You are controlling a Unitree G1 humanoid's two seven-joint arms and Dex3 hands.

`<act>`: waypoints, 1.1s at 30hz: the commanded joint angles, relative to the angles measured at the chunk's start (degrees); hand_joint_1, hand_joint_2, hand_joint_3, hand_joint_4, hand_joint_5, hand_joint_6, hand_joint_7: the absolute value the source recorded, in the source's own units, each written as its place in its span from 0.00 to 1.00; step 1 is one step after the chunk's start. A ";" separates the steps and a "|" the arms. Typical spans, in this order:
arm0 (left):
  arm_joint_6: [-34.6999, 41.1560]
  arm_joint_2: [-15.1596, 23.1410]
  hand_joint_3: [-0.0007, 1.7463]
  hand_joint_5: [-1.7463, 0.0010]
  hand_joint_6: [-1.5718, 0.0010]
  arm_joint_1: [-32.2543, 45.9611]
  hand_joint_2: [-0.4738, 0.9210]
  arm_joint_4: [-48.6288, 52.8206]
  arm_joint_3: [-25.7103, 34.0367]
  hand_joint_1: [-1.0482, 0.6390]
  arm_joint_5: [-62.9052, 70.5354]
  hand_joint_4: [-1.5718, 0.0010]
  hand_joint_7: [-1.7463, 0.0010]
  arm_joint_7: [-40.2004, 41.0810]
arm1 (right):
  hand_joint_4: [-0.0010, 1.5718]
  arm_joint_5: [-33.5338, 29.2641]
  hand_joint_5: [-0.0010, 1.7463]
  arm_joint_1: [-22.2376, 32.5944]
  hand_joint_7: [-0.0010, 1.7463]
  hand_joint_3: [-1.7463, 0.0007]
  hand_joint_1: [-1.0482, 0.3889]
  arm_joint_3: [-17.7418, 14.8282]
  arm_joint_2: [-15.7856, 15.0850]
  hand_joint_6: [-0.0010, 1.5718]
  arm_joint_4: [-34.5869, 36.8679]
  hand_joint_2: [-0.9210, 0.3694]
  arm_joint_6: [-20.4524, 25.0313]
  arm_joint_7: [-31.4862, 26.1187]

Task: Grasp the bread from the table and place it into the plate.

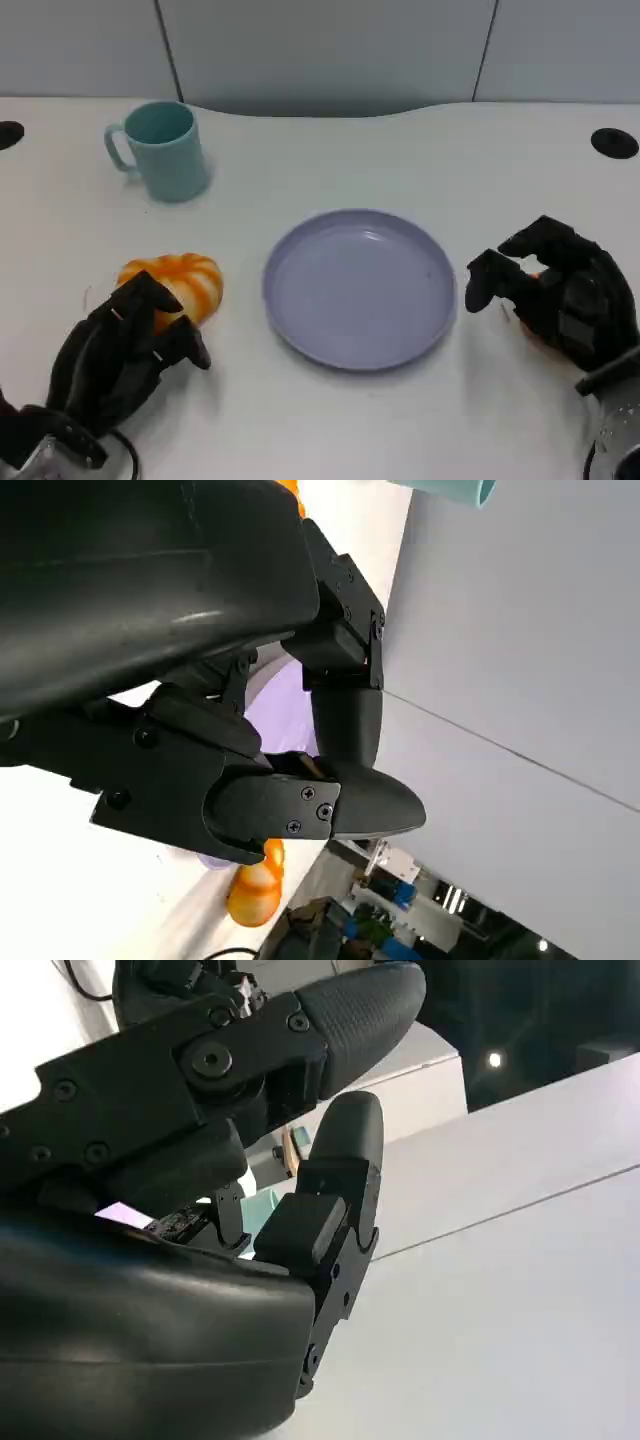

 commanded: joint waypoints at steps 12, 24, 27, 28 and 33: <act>-46.67 7.45 0.01 0.42 0.60 0.03 1.00 -18.01 -4.82 0.18 30.10 0.71 0.76 24.28 | 0.47 0.52 0.78 -0.93 0.35 1.00 0.38 -0.23 -0.43 0.60 -1.16 0.03 0.23 -1.19; -33.36 19.60 0.10 0.78 0.80 -16.13 1.00 2.06 -20.40 0.01 63.23 1.00 0.96 55.57 | 0.49 0.04 0.77 -0.22 0.35 1.00 0.37 0.51 -0.37 0.63 -2.92 0.05 1.99 -2.99; -26.45 18.81 0.07 0.94 0.90 -20.42 1.00 10.12 -26.35 0.00 65.82 1.00 0.99 56.99 | 0.47 0.21 0.78 0.04 0.40 1.00 0.39 0.46 -0.16 0.59 -3.48 0.04 1.82 -2.94; -25.75 18.70 0.07 0.95 0.91 -21.07 1.00 11.38 -27.50 0.00 65.70 1.00 0.99 57.55 | 0.47 0.23 0.78 0.14 0.40 1.00 0.39 0.44 -0.06 0.59 -3.64 0.05 1.79 -3.17; -17.83 15.39 0.10 0.96 0.92 -23.80 1.00 18.62 -31.50 0.00 64.40 1.00 0.99 58.08 | 0.50 0.63 0.75 0.85 0.39 1.00 0.36 0.26 0.19 0.60 -4.49 0.06 2.72 -3.59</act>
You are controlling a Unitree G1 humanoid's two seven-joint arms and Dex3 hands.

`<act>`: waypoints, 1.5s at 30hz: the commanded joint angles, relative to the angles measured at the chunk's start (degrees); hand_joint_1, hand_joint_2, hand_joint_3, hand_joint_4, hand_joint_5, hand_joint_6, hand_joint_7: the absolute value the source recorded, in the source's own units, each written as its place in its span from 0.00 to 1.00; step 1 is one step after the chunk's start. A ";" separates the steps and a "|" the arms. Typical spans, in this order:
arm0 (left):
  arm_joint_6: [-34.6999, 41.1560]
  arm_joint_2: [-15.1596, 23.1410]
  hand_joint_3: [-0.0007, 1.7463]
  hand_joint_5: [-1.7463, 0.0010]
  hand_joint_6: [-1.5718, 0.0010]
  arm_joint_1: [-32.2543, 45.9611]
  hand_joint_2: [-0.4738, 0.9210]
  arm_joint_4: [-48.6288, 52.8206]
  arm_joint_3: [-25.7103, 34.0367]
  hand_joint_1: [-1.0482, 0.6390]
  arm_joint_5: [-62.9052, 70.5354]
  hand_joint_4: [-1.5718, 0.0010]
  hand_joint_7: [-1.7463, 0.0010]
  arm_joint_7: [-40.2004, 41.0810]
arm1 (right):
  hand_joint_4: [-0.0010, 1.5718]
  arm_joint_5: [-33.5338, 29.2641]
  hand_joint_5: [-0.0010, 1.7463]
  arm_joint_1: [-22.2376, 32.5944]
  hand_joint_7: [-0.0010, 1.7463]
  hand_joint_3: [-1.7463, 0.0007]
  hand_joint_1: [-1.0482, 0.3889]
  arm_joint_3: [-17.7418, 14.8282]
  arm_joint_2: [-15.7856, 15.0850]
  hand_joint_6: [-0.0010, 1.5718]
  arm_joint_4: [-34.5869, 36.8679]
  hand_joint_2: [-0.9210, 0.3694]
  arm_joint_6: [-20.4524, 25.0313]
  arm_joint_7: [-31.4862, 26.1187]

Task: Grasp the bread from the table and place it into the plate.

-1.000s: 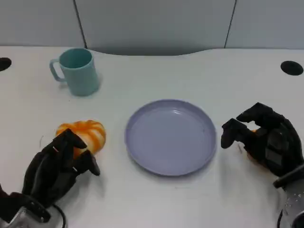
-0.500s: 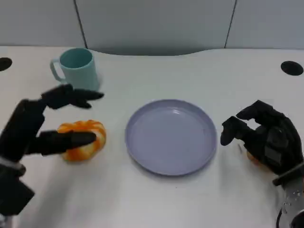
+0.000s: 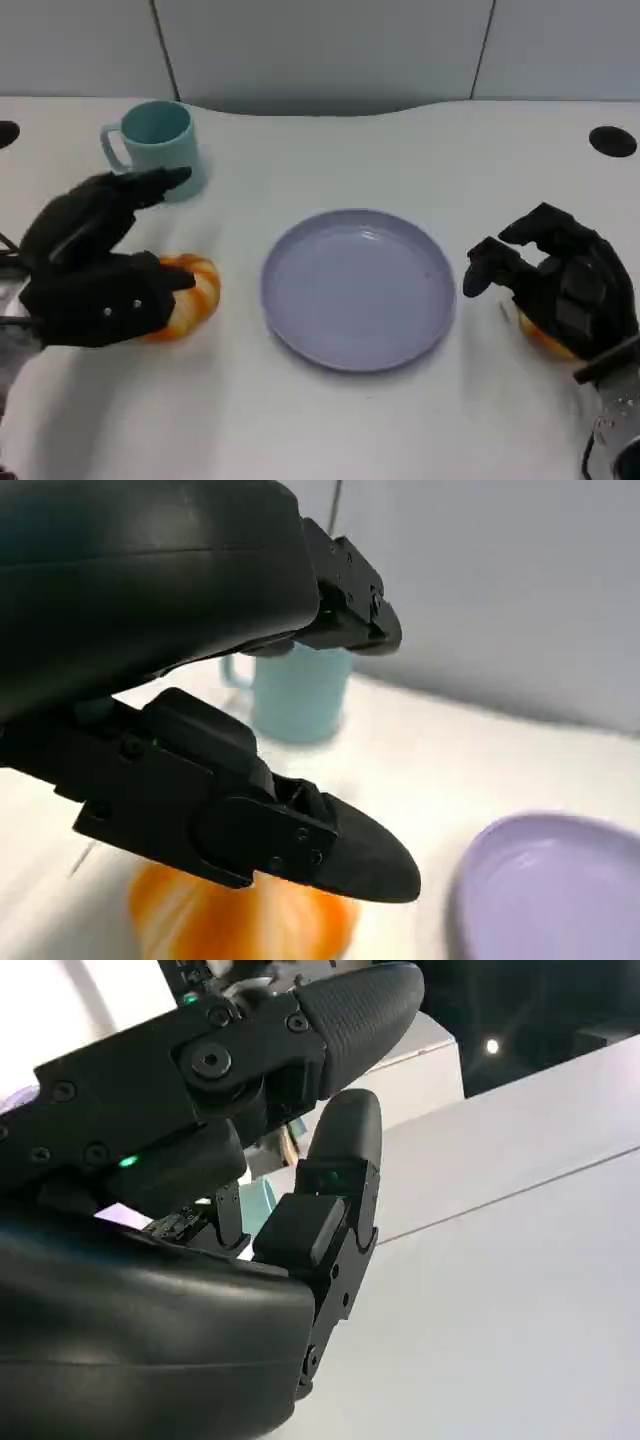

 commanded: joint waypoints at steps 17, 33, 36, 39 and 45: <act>18.54 -5.00 0.00 0.78 0.71 -3.65 0.84 8.66 -11.27 0.39 0.82 0.62 0.95 5.63 | 0.53 3.01 0.76 2.67 0.36 1.00 0.38 -0.52 -0.23 0.62 -4.49 0.03 5.75 0.13; 21.83 -5.86 0.00 0.92 0.22 -3.63 0.89 9.35 -11.79 0.54 -2.33 0.24 0.94 5.24 | 0.52 4.72 0.74 0.63 0.26 1.00 0.38 -2.51 -0.68 0.65 -0.65 0.02 6.13 6.06; 19.94 -5.50 0.00 0.88 0.22 -4.13 0.88 9.01 -10.76 0.57 -3.61 0.23 0.95 6.97 | 0.50 3.57 0.78 1.33 0.27 0.99 0.37 -1.87 -0.41 0.65 -1.78 0.01 4.12 5.68; 18.30 -5.36 0.00 0.70 0.21 -4.46 0.89 8.81 -9.98 0.57 -4.29 0.33 0.97 8.67 | 0.48 3.18 0.82 1.87 0.32 0.99 0.38 -1.34 -0.53 0.62 -2.80 0.00 4.50 4.91; 12.87 -5.31 0.00 0.46 0.17 -6.49 0.90 7.85 -7.65 0.54 -6.71 0.47 0.97 11.19 | 0.48 4.01 0.83 2.75 0.36 1.00 0.40 -0.79 -0.23 0.61 -4.37 0.01 5.66 4.64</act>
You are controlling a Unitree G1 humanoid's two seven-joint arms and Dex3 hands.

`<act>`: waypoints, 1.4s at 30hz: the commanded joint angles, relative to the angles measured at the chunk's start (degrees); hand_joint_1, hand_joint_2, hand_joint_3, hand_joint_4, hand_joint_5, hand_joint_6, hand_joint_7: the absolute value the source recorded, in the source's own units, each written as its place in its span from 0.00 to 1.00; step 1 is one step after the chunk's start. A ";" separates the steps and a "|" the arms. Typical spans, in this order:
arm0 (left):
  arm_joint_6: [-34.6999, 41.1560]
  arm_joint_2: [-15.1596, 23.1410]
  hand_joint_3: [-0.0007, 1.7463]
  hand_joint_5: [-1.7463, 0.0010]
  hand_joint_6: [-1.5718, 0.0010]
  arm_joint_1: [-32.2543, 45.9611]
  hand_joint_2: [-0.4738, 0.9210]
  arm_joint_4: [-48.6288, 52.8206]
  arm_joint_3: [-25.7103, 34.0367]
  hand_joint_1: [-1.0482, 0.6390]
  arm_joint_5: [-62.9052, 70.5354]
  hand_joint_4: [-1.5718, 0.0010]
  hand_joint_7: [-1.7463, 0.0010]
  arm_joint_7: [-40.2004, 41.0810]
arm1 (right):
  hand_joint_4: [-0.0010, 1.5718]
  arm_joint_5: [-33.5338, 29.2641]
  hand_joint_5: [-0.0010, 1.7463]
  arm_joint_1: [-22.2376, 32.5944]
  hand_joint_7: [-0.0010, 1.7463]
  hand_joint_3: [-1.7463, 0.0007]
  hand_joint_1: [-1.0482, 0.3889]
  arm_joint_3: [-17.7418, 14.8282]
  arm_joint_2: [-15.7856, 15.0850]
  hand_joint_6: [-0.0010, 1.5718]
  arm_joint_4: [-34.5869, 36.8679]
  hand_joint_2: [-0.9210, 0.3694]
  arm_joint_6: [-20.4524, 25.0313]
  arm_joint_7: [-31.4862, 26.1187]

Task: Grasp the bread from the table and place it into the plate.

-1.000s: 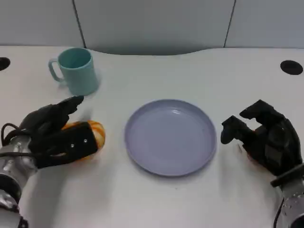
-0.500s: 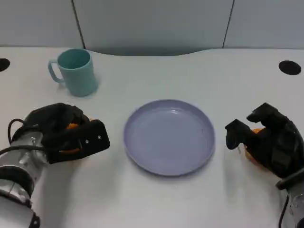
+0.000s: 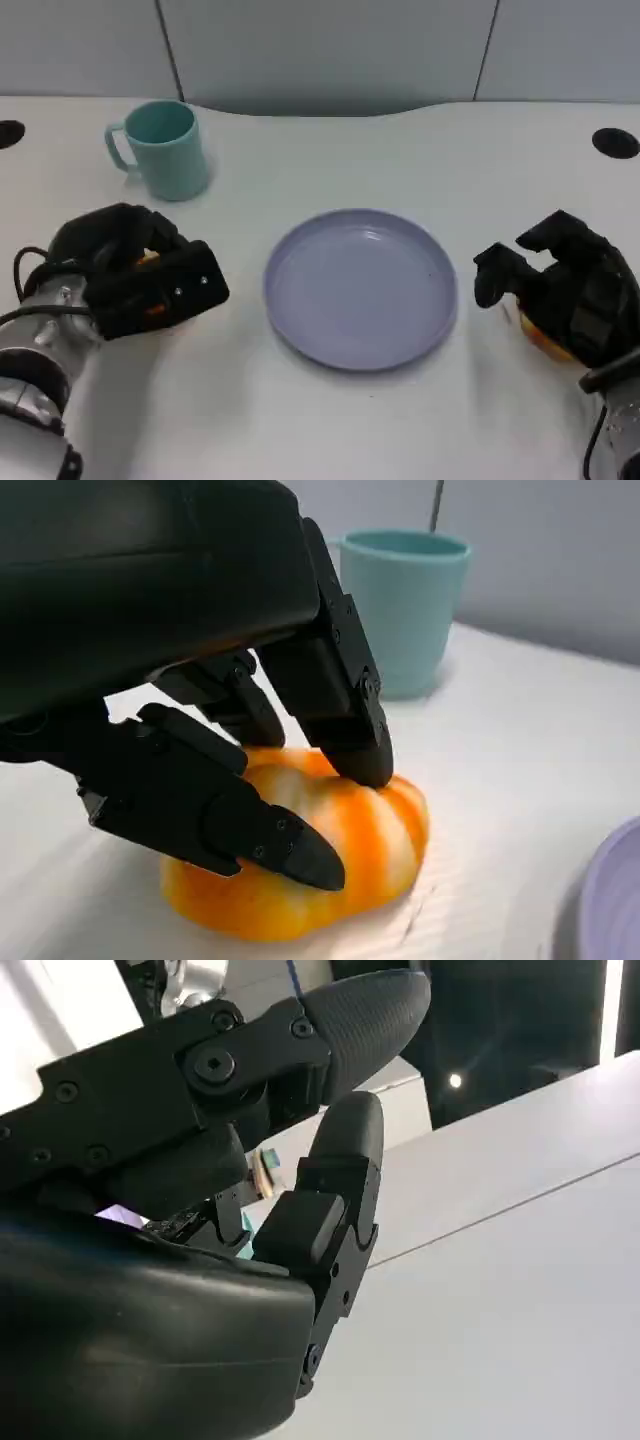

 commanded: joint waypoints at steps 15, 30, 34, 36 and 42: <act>-9.78 0.36 0.00 0.32 0.16 -5.00 0.89 -1.63 1.92 0.51 -2.85 0.43 0.97 4.98 | 0.48 0.23 0.83 0.32 0.32 1.00 0.39 0.18 -0.18 0.63 -0.55 0.01 -0.04 -0.73; 4.68 1.74 0.11 0.87 0.95 -7.81 1.00 -0.09 -5.41 0.02 3.08 0.97 1.00 -12.34 | 0.48 0.71 0.83 0.22 0.35 1.00 0.41 0.09 -0.33 0.61 -0.27 0.00 -0.29 0.14; 7.11 1.89 0.17 0.99 1.00 -6.80 1.00 0.01 -6.52 0.00 3.46 1.00 1.00 -13.13 | 0.47 0.76 0.83 0.11 0.35 1.00 0.40 -0.09 -0.50 0.60 0.21 0.00 -0.35 0.60; 8.97 2.04 0.20 1.00 1.00 -5.98 1.00 0.47 -7.26 0.00 3.93 1.00 1.00 -13.34 | 0.48 1.20 0.82 0.40 0.34 1.00 0.39 -0.23 -0.54 0.62 -0.21 0.02 1.45 0.28; 12.30 2.36 0.17 1.00 1.00 -4.09 1.00 1.25 -7.84 0.00 4.11 1.00 1.00 -14.82 | 0.49 0.84 0.81 1.27 0.31 1.00 0.38 0.22 -0.54 0.64 -1.80 0.03 2.53 -0.42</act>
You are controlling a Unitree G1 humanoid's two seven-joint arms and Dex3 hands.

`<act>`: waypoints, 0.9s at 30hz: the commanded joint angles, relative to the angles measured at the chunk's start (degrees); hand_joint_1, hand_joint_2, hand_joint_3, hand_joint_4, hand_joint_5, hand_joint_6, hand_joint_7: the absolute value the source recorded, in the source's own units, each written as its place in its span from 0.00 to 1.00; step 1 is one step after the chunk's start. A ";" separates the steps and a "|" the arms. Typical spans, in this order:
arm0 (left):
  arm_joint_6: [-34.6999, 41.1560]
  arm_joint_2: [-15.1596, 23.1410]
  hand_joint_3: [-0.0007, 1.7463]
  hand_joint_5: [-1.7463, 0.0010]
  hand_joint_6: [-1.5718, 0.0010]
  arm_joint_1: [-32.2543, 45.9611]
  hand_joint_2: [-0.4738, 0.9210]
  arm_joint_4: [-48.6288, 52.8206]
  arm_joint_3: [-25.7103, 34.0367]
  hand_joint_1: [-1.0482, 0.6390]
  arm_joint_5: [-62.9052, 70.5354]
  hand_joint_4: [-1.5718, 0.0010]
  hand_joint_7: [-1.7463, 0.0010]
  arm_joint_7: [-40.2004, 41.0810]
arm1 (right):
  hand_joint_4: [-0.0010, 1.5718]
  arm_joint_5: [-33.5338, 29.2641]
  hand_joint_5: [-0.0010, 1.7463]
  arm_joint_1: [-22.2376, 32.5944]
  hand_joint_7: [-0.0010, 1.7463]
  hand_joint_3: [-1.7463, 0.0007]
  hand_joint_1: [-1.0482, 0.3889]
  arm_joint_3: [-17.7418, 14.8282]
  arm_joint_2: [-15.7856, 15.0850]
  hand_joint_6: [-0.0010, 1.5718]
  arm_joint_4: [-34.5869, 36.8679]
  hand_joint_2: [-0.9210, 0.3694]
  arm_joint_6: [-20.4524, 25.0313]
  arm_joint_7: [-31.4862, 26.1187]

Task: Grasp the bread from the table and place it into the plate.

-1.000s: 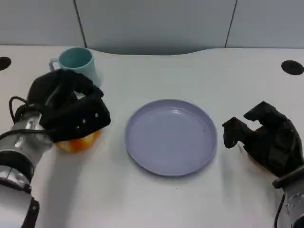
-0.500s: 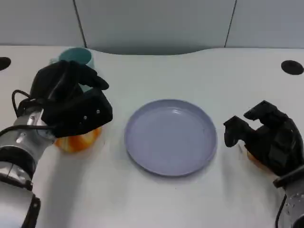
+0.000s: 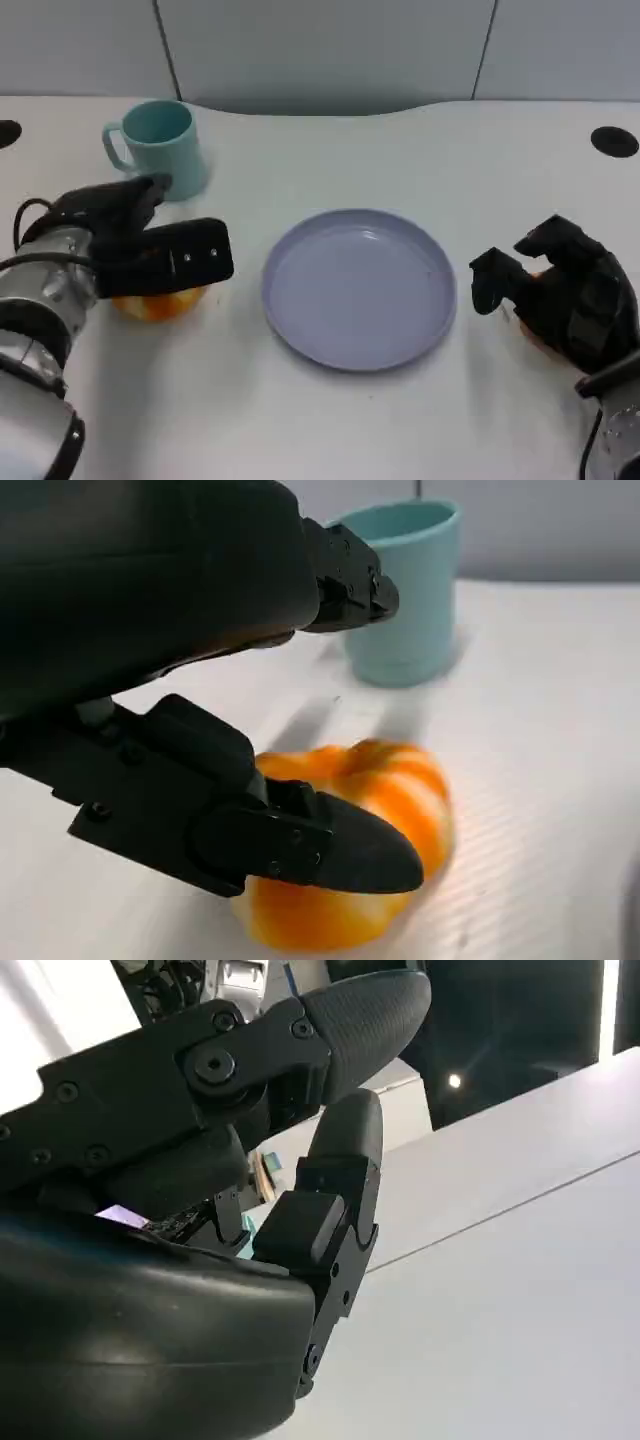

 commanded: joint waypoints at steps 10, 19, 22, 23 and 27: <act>3.64 -0.71 0.05 0.98 0.96 6.97 1.00 0.94 1.95 0.00 -1.40 0.96 0.98 -0.55 | 0.51 0.09 0.79 2.51 0.29 1.00 0.39 0.43 -0.40 0.65 -4.12 0.02 1.32 -2.12; 1.38 -3.63 0.00 0.90 0.83 10.23 0.92 1.04 0.68 0.33 0.42 0.80 0.95 10.53 | 0.50 0.46 0.77 1.34 0.28 1.00 0.39 -0.23 -1.30 0.65 -1.06 0.02 1.64 -0.27; 0.73 -4.02 0.01 0.84 0.58 10.40 0.97 1.12 0.73 0.49 0.29 0.59 0.96 11.88 | 0.51 1.00 0.74 0.32 0.28 1.00 0.40 -1.03 -1.46 0.64 1.09 0.01 1.91 0.39; 0.94 -4.21 0.01 0.83 0.53 10.40 0.98 1.13 1.03 0.49 0.02 0.55 0.96 12.46 | 0.51 0.94 0.73 0.02 0.28 1.00 0.40 -1.32 -1.39 0.64 1.90 0.01 0.99 0.50; 0.15 -4.35 0.00 0.72 0.32 10.35 0.95 1.04 2.20 0.51 -0.88 0.41 0.95 14.82 | 0.51 0.46 0.72 -1.21 0.29 1.00 0.39 -1.84 -1.88 0.64 4.45 0.01 -0.11 0.98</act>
